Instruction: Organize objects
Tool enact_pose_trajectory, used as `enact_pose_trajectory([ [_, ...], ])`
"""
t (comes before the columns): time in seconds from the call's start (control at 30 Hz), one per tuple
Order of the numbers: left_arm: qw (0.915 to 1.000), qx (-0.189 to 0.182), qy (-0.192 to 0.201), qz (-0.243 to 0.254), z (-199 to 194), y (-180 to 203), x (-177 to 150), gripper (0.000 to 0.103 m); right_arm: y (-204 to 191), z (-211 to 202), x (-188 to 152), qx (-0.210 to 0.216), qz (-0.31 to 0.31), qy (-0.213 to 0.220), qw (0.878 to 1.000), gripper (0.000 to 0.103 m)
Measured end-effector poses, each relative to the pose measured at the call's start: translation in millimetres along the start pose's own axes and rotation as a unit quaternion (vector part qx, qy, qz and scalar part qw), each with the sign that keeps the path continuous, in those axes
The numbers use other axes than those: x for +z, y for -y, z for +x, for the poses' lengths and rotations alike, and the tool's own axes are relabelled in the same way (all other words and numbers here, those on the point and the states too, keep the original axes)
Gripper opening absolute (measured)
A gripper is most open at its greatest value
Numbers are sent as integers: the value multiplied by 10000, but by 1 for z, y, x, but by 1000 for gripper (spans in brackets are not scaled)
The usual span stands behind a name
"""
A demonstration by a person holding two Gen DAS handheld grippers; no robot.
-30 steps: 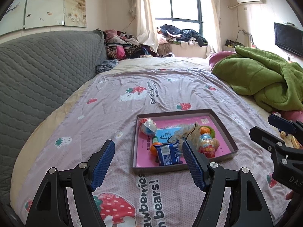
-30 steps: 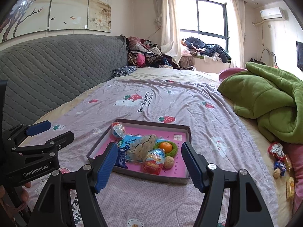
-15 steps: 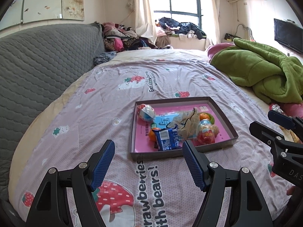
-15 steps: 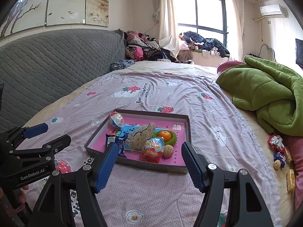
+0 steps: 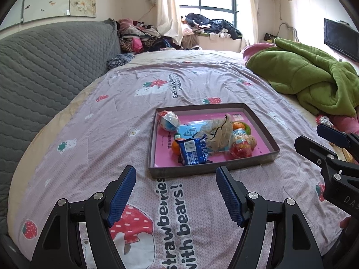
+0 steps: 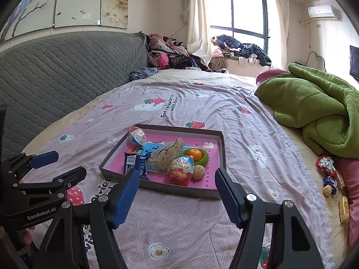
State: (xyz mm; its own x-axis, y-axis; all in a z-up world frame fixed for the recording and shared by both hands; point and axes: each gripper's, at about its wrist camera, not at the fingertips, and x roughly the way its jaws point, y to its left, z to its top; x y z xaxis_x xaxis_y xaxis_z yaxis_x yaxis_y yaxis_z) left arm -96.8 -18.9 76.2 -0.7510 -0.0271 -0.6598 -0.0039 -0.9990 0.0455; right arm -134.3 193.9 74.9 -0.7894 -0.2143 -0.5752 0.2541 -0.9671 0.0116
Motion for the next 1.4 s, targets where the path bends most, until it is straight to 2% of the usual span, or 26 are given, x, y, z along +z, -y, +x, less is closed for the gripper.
enact_pose_trajectory([
  [0.7,9991,-37,-417,-32,22,1,-14,75,3,15,-18,-26,89,-248,9996,69],
  [1.1,9968,-47,-799,-27,49,2,-36,75,4,42,-48,-98,157,-657,9977,69],
  [1.4,9970,-28,-773,-84,67,-1,-55,75,10,58,-73,-176,246,-731,9969,69],
])
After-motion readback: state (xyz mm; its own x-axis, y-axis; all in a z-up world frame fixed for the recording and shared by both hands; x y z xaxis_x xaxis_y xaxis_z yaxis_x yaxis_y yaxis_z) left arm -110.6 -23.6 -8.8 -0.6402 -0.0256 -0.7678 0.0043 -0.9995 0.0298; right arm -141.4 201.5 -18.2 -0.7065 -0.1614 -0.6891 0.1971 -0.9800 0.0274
